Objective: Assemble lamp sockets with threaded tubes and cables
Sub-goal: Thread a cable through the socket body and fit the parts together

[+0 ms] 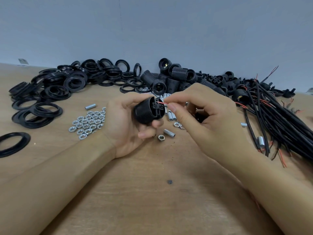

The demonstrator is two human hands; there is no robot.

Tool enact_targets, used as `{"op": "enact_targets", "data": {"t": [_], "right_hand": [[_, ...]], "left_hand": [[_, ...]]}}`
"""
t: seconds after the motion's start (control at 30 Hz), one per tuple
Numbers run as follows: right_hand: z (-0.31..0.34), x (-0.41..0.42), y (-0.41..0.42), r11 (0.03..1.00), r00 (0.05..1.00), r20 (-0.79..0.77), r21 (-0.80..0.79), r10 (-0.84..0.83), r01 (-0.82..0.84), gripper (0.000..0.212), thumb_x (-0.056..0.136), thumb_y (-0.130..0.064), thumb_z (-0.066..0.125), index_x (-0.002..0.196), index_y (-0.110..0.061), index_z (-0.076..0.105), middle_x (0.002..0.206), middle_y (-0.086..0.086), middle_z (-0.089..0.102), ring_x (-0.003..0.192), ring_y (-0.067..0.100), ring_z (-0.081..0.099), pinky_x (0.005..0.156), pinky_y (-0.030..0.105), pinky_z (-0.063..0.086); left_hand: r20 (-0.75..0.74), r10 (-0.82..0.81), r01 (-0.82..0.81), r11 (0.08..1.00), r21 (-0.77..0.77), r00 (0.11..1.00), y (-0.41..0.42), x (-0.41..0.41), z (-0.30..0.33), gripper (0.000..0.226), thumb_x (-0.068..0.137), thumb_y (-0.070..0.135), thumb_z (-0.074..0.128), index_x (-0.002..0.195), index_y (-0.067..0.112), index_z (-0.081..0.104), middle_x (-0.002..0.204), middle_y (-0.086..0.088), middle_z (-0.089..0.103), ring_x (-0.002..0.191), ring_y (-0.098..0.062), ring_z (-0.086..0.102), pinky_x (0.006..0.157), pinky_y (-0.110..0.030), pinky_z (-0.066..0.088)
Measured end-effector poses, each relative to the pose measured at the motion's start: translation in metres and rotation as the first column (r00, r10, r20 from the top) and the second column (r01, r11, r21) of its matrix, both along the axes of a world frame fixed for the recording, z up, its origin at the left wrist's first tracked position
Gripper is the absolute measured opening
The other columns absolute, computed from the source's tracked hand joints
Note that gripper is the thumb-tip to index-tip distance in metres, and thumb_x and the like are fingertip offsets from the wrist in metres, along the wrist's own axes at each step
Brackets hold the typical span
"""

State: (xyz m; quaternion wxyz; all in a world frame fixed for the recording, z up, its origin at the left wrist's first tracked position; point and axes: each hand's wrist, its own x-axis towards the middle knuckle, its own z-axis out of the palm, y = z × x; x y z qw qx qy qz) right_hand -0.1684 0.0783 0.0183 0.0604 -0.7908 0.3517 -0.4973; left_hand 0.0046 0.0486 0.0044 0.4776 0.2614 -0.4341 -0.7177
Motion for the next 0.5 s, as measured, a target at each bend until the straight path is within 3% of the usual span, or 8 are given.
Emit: {"op": "enact_targets", "data": {"t": [0.17,0.5], "right_hand": [[0.003,0.0009,0.002,0.999,0.997,-0.08,-0.041,0.022,-0.025,0.006,0.091,-0.01,0.067,0.09,-0.009,0.073,0.079,0.001,0.063,0.069,0.007,0.053,0.066,0.016,0.039],[0.0014,0.0045,0.0032,1.0,0.997,-0.077,0.008,0.001,-0.001,0.004,0.091,-0.012,0.064,0.089,-0.014,0.066,0.077,-0.014,0.051,0.069,-0.001,0.048,0.069,0.01,0.033]], "left_hand": [[0.063,0.06,-0.058,0.998,-0.031,0.996,-0.0003,-0.0015,-0.0012,0.025,0.083,0.034,0.053,0.079,0.009,0.052,0.068,-0.006,0.044,0.043,-0.01,0.033,0.03,-0.011,0.018],[0.161,0.074,-0.066,0.996,-0.055,0.984,0.0007,-0.0052,-0.0012,0.032,0.094,0.038,0.047,0.072,0.015,0.045,0.053,0.003,0.033,0.036,-0.005,0.025,0.032,-0.008,0.016]]}}
